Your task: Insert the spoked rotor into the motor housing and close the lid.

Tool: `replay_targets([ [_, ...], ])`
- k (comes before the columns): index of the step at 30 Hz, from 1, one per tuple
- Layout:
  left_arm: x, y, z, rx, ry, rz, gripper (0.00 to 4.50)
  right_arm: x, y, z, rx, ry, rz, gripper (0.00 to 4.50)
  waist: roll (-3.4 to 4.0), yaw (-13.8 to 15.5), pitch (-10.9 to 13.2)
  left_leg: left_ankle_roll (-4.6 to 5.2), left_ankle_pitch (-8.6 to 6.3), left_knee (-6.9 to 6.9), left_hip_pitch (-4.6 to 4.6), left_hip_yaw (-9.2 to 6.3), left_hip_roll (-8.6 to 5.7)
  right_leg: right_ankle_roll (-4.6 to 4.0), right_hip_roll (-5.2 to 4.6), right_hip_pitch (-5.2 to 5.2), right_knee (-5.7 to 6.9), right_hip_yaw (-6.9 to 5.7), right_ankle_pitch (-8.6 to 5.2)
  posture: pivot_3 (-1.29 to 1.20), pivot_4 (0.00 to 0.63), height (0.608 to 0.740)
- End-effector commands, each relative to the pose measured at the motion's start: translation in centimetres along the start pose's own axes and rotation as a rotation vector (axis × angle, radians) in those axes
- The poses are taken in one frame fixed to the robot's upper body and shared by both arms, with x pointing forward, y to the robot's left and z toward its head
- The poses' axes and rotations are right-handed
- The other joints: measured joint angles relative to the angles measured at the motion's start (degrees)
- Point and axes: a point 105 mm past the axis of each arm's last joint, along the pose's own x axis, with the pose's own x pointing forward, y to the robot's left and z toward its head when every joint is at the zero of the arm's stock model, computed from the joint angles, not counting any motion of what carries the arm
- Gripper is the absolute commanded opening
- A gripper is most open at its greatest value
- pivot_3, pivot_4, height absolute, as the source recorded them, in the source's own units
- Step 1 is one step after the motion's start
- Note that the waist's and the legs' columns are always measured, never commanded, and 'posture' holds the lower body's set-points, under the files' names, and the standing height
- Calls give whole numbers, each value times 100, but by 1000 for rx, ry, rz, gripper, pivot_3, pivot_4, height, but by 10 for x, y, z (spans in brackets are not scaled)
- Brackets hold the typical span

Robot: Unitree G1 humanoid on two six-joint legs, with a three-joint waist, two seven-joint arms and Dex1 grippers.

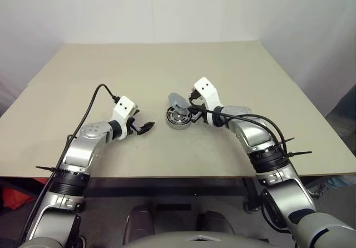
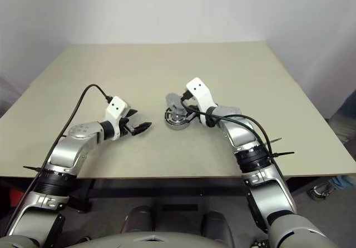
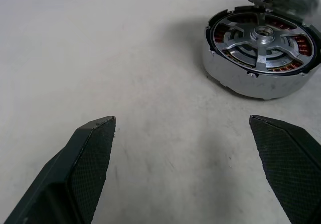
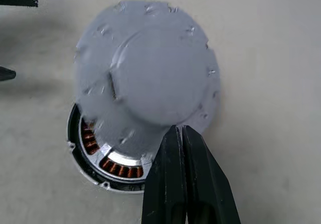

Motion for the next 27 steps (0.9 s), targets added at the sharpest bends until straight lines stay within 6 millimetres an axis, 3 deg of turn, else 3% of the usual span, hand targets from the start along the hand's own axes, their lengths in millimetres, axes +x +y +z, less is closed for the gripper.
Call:
replay_targets([
  [1,-8,8,18,43,-47,28,4500,5,9,9,-29,-32,15,58,0,1,0,0,0,0,1,0,1,1,2,0,0,0,0,0,0,740],
  [7,-12,13,19,53,-40,37,4500,13,12,-8,-40,7,8,58,-1,5,-1,0,0,0,1,0,-1,3,1,1,0,2,-2,0,0,740],
  [12,-12,13,19,54,-38,39,4500,8,2,-7,-47,-5,-31,58,-3,5,-2,0,0,0,3,-1,-1,3,1,2,0,3,-2,0,0,740],
  [20,-6,8,18,47,-45,27,4500,-18,-55,50,-55,-178,-303,58,-2,5,-1,-1,1,0,1,0,-2,4,1,0,0,4,-2,0,0,740],
  [23,-4,7,19,46,-48,20,4500,-20,-59,68,-36,-240,-312,58,-3,3,-1,-2,1,0,2,0,-1,4,2,0,0,4,-2,0,0,740],
  [27,-1,7,21,48,-51,15,4500,-5,-44,69,1,-247,-222,58,-3,2,-2,-2,1,-5,1,0,-1,-12,4,-1,0,3,6,0,0,740],
])
